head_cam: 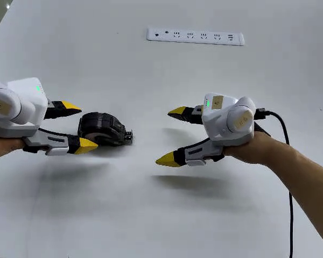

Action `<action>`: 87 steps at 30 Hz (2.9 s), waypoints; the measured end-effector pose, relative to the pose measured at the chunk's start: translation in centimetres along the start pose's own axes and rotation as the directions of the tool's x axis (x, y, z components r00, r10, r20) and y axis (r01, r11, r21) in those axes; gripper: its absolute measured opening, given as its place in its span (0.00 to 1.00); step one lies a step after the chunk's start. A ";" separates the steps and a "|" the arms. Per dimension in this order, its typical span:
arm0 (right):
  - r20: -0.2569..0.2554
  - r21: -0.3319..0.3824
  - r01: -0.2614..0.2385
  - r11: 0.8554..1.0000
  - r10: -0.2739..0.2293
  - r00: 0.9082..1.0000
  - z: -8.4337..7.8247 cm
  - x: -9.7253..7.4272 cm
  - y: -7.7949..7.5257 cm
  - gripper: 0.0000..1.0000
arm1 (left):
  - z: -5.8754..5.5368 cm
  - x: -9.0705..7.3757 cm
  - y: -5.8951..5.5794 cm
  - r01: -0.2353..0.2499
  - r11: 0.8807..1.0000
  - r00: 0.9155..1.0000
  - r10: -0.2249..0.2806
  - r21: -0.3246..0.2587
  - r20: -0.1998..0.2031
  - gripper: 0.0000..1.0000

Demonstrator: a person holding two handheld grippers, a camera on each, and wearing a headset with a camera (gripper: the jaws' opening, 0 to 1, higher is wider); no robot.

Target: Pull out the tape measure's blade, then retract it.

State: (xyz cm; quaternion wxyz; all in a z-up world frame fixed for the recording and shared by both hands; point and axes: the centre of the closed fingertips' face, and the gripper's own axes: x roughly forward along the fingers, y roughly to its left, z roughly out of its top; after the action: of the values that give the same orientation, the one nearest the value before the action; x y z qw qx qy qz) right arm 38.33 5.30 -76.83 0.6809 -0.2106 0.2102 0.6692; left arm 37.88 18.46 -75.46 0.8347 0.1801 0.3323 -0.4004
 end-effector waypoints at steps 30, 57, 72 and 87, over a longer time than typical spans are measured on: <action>-0.036 -0.111 -0.109 0.988 0.105 0.994 1.4 4.5 -0.2 0.37 | -0.5 1.0 -0.4 0.137 0.981 0.988 -0.126 0.137 -0.083 0.29; -0.085 -0.157 -0.178 0.971 0.166 0.982 1.4 7.7 0.2 0.18 | -0.6 1.2 -0.4 0.190 0.966 0.980 -0.177 0.176 -0.090 0.25; -0.100 -0.179 -0.181 0.967 0.165 0.981 1.1 7.8 0.4 0.13 | -0.7 1.1 -0.5 0.185 0.968 0.981 -0.174 0.167 -0.081 0.25; -0.114 -0.179 -0.188 0.966 0.169 0.979 0.9 7.8 0.3 0.10 | -0.7 1.1 -0.5 0.185 0.970 0.981 -0.175 0.156 -0.080 0.24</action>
State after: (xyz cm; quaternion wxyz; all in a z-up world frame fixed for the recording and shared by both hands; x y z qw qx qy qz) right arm 38.12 12.21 -80.47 0.5838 -0.2869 0.1969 0.7336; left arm 37.74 17.95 -76.73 0.7661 0.2297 0.3407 -0.4942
